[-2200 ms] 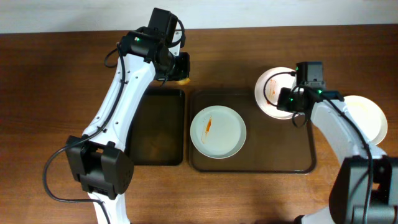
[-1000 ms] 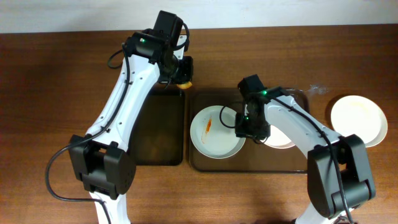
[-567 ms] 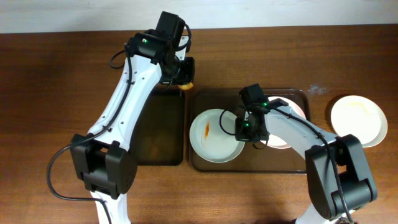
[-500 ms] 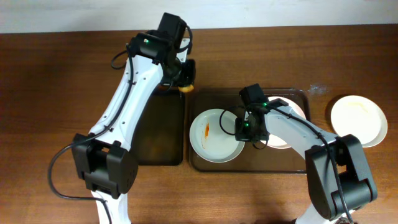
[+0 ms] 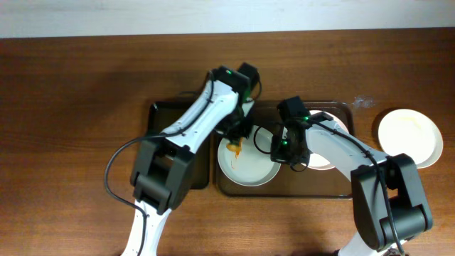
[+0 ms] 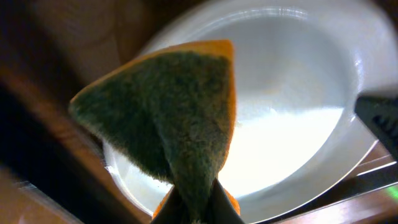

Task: Clean dirty plates on tray and stack at the side
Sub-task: 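Lower the sponge in left gripper onto the plate and scrub, then lift the sponge with left gripper back over the black tray, then lift the plate with right gripper and stack it on the right-side plate, then grip the remaining stained plate with right gripper and pull it to tray center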

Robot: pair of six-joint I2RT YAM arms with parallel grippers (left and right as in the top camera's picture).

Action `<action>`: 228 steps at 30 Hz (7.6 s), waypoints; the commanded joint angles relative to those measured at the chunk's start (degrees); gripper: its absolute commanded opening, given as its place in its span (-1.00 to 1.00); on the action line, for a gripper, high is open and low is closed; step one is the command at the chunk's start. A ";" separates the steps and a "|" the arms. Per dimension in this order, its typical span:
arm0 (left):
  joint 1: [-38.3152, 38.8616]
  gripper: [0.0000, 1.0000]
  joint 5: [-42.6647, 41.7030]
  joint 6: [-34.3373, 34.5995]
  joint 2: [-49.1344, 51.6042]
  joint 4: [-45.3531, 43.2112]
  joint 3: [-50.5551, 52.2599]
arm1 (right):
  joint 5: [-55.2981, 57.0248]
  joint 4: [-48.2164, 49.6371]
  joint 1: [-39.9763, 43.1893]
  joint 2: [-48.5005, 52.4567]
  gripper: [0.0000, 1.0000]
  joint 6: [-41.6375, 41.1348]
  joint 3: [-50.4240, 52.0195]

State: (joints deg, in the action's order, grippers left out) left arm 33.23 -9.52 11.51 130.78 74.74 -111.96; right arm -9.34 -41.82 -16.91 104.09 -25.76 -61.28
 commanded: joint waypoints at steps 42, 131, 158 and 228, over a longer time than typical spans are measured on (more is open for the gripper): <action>-0.76 -1.00 -19.26 -22.43 0.87 -5.64 15.15 | -9.53 -1.40 5.35 1.40 -0.92 4.33 2.03; -23.82 -1.00 -0.39 2.14 -12.41 -1.05 3.45 | 62.60 -18.29 -25.11 -17.55 -0.92 -4.96 -11.85; -24.35 -1.00 -3.34 2.12 -12.41 -4.26 3.45 | 18.51 -18.16 10.32 -24.02 -0.92 5.53 -11.82; -20.20 -1.00 -3.19 1.64 -12.41 -6.21 3.45 | 5.22 -5.35 24.81 4.83 -0.65 24.83 -5.57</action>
State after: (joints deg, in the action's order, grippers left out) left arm 13.08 -12.05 13.06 118.98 68.71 -108.62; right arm -2.15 -46.48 10.20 107.46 -1.04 -67.64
